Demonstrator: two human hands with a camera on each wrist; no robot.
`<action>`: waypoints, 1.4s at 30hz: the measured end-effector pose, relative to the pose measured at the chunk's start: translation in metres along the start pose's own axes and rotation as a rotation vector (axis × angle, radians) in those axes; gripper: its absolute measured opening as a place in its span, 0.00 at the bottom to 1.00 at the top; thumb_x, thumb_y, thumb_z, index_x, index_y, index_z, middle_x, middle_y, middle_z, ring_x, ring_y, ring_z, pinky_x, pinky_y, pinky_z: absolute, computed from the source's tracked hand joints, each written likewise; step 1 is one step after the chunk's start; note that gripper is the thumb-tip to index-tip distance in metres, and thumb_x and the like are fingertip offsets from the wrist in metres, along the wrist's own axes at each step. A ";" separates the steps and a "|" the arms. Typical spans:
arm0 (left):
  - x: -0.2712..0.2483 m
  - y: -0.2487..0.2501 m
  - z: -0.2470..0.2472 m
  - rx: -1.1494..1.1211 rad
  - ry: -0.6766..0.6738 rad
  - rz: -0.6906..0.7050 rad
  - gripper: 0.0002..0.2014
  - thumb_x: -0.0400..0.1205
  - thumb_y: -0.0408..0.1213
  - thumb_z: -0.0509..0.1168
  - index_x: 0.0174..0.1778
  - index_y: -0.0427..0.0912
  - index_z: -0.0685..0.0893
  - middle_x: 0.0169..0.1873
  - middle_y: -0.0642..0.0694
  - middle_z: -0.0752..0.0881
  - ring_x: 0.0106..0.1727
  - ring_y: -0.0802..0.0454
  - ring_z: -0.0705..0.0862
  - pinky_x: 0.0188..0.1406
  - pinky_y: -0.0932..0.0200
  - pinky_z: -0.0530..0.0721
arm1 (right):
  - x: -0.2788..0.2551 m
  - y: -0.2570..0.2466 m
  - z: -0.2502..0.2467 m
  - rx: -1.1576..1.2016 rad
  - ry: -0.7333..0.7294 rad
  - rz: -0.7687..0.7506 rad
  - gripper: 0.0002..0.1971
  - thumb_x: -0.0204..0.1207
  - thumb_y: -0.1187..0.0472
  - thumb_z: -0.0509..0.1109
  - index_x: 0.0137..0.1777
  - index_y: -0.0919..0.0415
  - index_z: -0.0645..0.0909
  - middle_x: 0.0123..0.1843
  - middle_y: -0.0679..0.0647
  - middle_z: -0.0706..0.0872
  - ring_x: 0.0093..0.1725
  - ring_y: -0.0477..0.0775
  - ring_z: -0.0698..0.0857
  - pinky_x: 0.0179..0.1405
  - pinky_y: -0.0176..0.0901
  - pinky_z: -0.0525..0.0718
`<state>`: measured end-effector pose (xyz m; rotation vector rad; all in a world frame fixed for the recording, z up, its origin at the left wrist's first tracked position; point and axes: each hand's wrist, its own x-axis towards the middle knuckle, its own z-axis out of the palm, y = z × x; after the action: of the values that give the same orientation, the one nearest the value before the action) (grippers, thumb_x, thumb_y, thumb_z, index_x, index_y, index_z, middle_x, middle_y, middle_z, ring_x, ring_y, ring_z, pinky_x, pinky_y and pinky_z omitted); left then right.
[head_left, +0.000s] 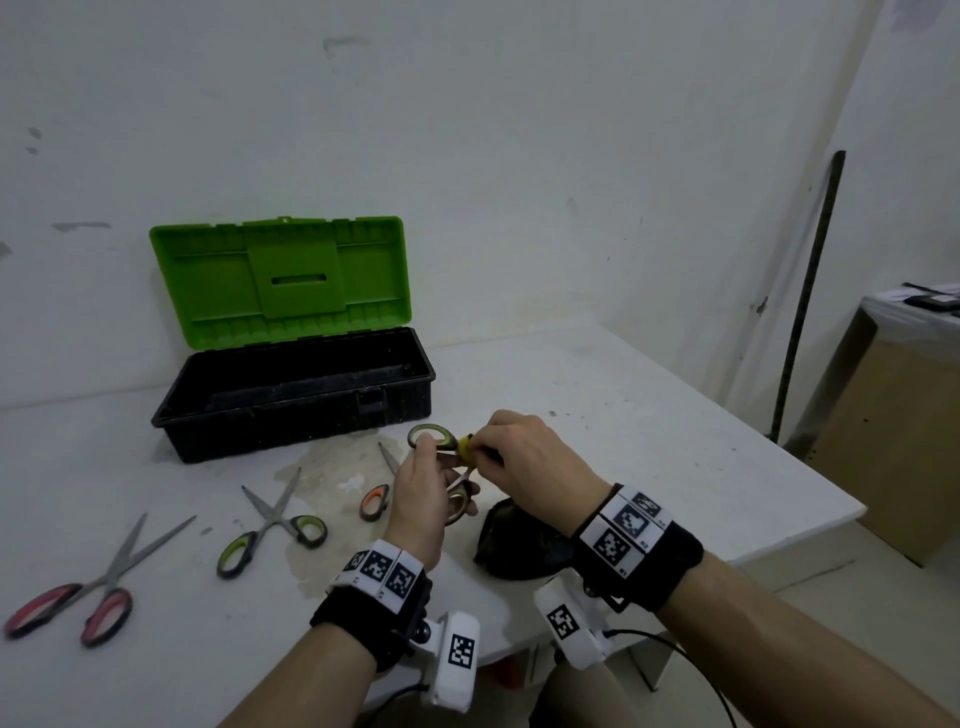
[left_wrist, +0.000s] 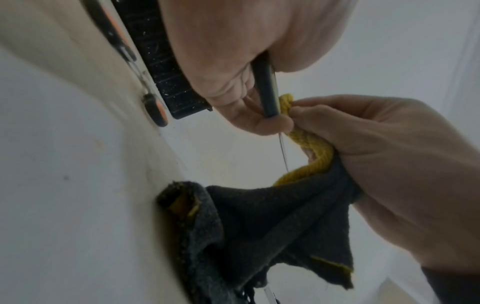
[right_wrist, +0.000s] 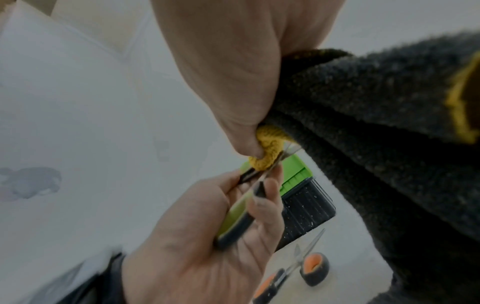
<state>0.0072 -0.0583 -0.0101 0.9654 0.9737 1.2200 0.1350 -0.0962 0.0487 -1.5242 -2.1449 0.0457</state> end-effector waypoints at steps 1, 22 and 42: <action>0.000 0.000 0.000 -0.005 0.002 -0.004 0.26 0.92 0.49 0.49 0.49 0.32 0.84 0.36 0.37 0.90 0.28 0.43 0.84 0.19 0.56 0.79 | 0.001 0.003 -0.001 0.004 0.024 0.010 0.10 0.82 0.59 0.67 0.52 0.59 0.90 0.46 0.55 0.85 0.42 0.58 0.85 0.43 0.52 0.83; 0.001 0.004 -0.002 0.078 0.004 0.035 0.25 0.92 0.50 0.49 0.49 0.36 0.86 0.34 0.40 0.90 0.30 0.45 0.85 0.21 0.55 0.80 | -0.003 0.006 0.005 0.019 -0.042 -0.136 0.09 0.82 0.61 0.67 0.54 0.57 0.89 0.49 0.53 0.81 0.41 0.56 0.83 0.42 0.49 0.82; 0.010 0.006 -0.012 0.016 0.055 0.002 0.23 0.90 0.46 0.52 0.46 0.33 0.85 0.35 0.38 0.85 0.26 0.45 0.80 0.17 0.58 0.75 | 0.000 0.056 0.000 0.014 0.075 0.020 0.10 0.84 0.56 0.67 0.52 0.56 0.89 0.49 0.51 0.81 0.43 0.54 0.83 0.47 0.49 0.83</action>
<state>-0.0056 -0.0469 -0.0086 0.9492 1.0273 1.2482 0.1839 -0.0751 0.0316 -1.5160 -2.0661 0.0102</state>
